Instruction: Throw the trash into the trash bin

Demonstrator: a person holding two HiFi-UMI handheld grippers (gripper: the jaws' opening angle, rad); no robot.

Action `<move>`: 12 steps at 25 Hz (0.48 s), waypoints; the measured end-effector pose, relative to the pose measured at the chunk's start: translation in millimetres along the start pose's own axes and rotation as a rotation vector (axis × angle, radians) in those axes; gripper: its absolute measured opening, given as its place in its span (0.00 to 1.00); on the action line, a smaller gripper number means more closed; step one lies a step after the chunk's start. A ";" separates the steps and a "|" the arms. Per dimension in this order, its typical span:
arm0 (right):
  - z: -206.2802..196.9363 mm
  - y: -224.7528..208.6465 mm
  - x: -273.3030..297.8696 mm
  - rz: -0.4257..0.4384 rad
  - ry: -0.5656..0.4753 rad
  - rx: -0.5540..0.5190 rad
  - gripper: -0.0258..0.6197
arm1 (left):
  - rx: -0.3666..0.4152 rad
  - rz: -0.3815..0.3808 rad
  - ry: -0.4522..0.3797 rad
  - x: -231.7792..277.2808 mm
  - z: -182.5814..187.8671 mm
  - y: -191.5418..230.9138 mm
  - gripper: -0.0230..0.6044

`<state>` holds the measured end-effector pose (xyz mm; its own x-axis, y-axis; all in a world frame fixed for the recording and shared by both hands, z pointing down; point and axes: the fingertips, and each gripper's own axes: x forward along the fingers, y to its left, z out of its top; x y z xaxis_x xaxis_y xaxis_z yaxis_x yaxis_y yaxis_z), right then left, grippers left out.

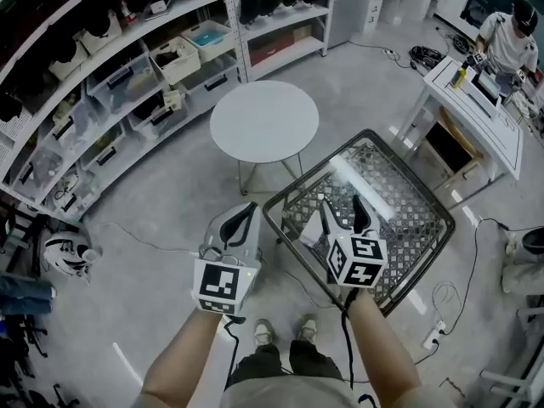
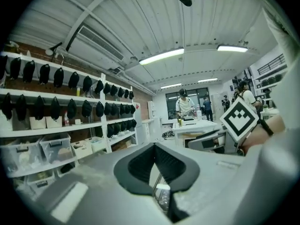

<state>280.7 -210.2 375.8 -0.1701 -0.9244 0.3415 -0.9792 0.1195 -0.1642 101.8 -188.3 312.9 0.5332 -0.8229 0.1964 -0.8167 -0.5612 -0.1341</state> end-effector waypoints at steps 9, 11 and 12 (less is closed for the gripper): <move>-109.3 -18.7 69.3 -0.046 0.212 0.032 0.53 | -0.091 -0.042 0.148 44.4 -85.0 2.2 0.04; -137.1 -23.6 81.6 -0.060 0.259 0.045 0.53 | -0.126 -0.045 0.165 53.9 -97.8 1.6 0.04; -150.6 -25.5 86.9 -0.066 0.283 0.055 0.53 | -0.133 -0.047 0.172 58.0 -104.4 0.6 0.04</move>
<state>274.2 -239.0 549.0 -0.1375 -0.7910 0.5962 -0.9831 0.0354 -0.1798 109.2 -227.1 425.6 0.5354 -0.7620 0.3642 -0.8196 -0.5728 0.0064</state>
